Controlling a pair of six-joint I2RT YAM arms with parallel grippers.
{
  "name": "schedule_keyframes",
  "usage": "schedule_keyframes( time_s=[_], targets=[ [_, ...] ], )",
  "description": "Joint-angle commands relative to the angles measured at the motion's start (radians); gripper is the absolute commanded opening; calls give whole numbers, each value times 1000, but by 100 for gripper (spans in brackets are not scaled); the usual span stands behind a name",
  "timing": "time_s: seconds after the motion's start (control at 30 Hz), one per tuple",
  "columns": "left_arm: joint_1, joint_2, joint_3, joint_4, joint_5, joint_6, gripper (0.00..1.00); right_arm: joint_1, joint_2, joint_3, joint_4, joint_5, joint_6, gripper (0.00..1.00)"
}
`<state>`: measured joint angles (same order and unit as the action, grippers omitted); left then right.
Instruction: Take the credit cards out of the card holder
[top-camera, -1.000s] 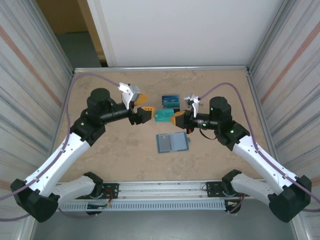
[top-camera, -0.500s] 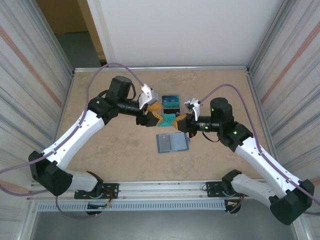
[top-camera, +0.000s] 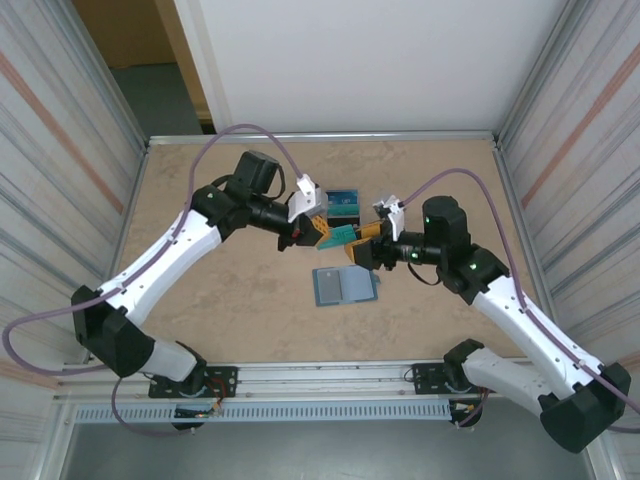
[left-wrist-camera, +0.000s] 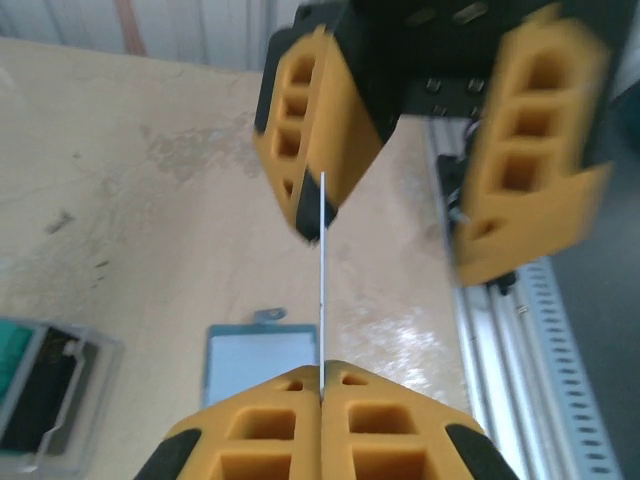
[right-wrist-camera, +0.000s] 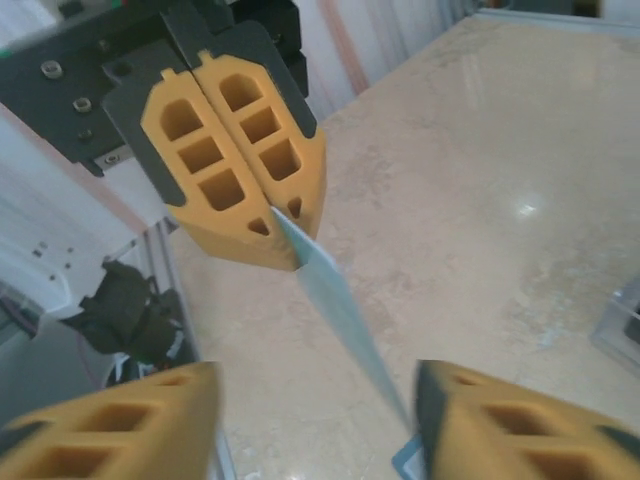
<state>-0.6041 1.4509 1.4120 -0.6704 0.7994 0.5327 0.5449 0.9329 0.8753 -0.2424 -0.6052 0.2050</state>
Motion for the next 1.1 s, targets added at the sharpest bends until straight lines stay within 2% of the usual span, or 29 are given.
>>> schedule_keyframes(
  time_s=[0.0,0.03,0.1,0.23,0.47,0.7,1.07],
  targets=[
    [13,51,50,31,-143,89,0,-26,-57,33,-56,108,16,73],
    [20,72,65,39,-165,102,0,-36,-66,32,-66,126,21,80],
    [40,118,96,60,-193,135,0,-49,-92,33,-86,168,33,100],
    [79,225,140,144,-190,210,0,-63,-143,37,-121,259,51,99],
    [104,441,249,255,-200,297,0,-66,-240,12,-132,502,125,98],
    [103,621,394,242,-222,368,0,-68,-248,31,-208,669,206,99],
    [78,736,448,191,-278,391,0,-68,-203,31,-235,705,248,99]
  ],
)
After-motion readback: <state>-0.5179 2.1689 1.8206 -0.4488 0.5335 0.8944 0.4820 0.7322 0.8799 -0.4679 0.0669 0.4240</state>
